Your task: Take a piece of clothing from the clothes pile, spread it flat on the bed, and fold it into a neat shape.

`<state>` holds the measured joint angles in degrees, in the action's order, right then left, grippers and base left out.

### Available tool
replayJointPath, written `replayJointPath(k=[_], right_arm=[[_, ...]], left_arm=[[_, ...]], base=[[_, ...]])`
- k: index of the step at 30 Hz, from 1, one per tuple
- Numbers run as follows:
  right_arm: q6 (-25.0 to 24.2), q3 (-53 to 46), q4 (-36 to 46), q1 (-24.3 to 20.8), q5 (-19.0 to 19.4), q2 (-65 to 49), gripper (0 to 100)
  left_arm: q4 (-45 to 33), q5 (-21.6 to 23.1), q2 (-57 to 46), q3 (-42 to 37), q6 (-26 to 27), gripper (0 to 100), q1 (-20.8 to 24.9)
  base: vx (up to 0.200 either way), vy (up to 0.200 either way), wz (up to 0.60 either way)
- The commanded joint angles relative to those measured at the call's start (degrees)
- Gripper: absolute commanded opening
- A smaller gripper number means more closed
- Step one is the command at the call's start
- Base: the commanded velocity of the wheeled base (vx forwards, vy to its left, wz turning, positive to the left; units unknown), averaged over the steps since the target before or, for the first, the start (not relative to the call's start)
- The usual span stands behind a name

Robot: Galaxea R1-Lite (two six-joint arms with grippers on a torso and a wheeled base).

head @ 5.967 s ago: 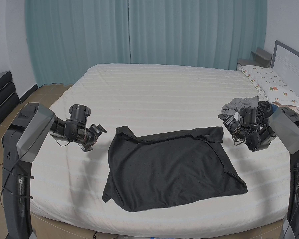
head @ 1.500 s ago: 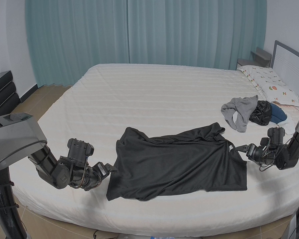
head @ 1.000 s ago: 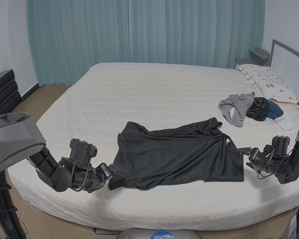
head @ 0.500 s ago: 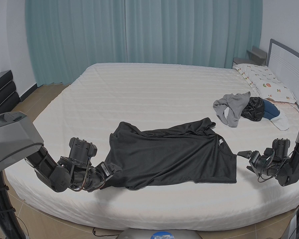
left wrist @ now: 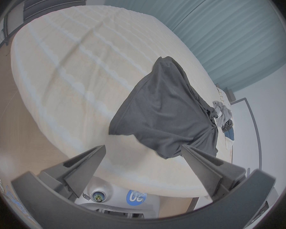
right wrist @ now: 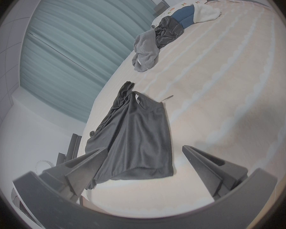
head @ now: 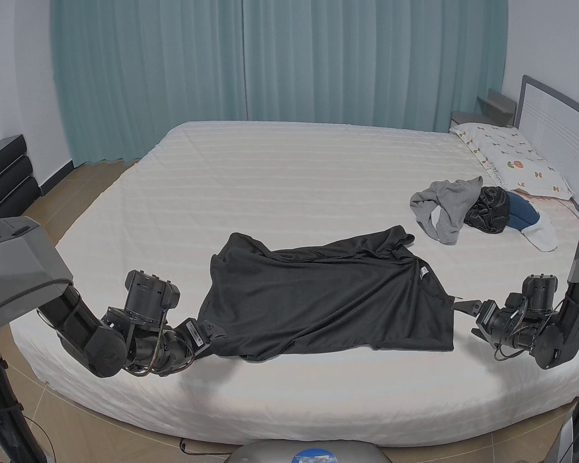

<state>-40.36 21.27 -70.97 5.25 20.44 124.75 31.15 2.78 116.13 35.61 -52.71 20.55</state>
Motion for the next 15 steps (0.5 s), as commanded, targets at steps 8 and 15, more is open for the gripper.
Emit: replayJointPath(k=[8, 15], right_arm=[[0.02, -0.18, -0.13, -0.95, 0.03, 1.2, 100], [0.02, -0.09, -0.13, -1.3, 0.03, 1.29, 100]], left_arm=[[-0.03, -6.3, 11.14, 7.37, -0.11, 100, -0.07], [0.49, -8.58, 14.21, 10.97, -0.11, 100, -0.34]], base=[[0.0, 0.0, 0.0], [0.0, 0.0, 0.0]])
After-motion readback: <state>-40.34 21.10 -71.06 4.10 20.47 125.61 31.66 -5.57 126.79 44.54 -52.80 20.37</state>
